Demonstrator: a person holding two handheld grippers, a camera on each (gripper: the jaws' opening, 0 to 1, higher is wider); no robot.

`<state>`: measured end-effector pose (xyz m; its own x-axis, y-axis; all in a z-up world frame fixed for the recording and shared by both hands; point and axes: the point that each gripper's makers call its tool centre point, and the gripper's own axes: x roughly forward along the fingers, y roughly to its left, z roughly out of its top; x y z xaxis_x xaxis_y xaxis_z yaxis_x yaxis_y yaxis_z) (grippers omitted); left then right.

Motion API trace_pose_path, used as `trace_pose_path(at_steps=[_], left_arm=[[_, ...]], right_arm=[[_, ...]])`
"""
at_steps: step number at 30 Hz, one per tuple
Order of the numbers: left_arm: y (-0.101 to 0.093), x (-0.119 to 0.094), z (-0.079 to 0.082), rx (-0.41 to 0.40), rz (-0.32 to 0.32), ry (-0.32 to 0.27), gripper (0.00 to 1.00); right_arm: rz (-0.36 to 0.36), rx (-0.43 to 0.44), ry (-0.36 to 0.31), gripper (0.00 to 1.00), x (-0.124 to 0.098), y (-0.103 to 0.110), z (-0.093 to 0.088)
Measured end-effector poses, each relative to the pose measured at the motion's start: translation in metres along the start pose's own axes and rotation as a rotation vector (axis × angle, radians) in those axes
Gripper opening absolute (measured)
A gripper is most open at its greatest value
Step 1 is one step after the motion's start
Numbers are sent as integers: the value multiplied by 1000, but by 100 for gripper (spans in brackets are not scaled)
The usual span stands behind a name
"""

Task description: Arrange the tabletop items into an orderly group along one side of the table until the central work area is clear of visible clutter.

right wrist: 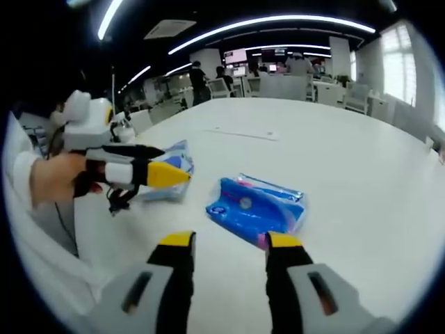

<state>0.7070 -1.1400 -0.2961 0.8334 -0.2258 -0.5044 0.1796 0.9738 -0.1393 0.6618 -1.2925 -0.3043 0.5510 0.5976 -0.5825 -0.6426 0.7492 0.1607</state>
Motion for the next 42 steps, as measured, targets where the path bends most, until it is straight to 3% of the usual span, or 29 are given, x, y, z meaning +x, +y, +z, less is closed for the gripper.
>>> trace_pose_path(at_steps=[8,16,18,20,25,32,39,42], left_arm=[[25,-16,-9,-10,25,14,88],[61,-46,-24,-29,79,27,88],[68,-55,-27,-36,87,25,88],[85,-81,-39,1,92,41,88],[103,-100,-52,-34,110,47,87],[112,-112,-71,-62,128,72,86],[110,-106,-70,-82,119,67,84],[106,-104,-66,-105,115,47,84]], right_arm=[[43,21,9,38,5,14,0],[96,8,41,39,14,34,-3],[109,2,46,39,15,39,-3],[144,-10,60,40,19,52,-3],[166,-3,87,41,24,61,-9],[185,6,115,41,26,71,-15],[193,2,144,41,31,74,-18],[209,38,146,41,35,80,-13]])
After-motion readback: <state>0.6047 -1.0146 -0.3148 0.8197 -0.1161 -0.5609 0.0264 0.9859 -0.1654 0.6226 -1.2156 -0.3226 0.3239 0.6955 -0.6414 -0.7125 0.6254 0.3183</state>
